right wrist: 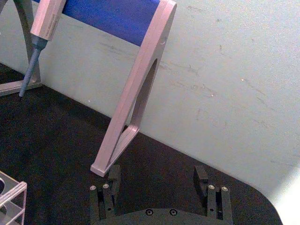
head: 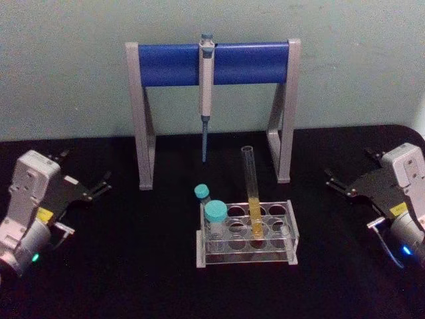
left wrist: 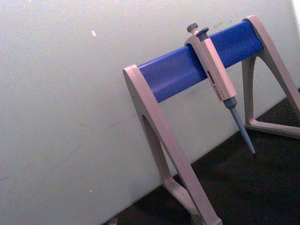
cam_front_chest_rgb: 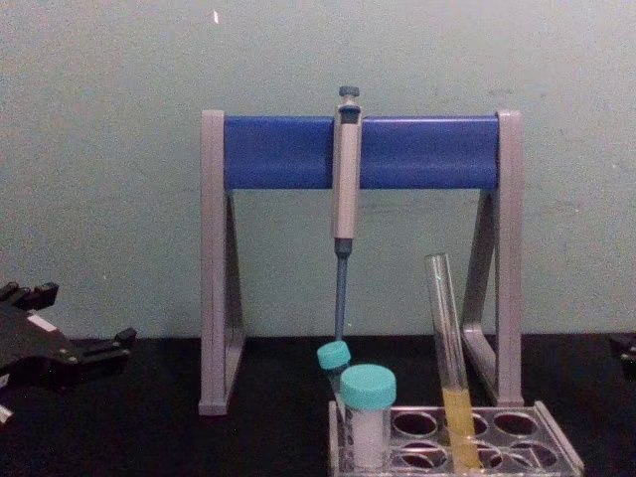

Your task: Pick up the test tube from the test tube rack, shake it, then place it back into the test tube rack.

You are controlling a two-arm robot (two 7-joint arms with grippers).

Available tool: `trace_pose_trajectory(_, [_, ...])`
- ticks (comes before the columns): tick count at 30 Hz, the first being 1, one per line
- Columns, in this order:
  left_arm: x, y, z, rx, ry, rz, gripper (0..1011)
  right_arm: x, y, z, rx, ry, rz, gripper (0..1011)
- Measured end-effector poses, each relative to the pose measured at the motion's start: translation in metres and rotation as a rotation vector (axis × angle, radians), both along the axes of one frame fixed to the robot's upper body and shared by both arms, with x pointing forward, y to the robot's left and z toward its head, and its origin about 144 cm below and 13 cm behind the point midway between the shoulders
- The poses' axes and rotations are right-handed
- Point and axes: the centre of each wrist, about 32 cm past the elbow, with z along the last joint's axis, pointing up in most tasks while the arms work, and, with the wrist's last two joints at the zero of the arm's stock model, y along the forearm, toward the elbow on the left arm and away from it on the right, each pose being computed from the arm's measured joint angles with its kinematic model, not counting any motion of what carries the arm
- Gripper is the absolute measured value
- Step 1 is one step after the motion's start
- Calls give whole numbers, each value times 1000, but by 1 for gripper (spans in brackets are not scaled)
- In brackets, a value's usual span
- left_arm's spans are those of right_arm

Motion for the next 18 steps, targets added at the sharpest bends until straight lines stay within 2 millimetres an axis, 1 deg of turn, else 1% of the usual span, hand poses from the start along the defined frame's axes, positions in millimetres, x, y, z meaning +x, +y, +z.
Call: trace_pose_trajectory(18, [0,0,0,0,0,0,1001,0,0,0,0,0,0,1000])
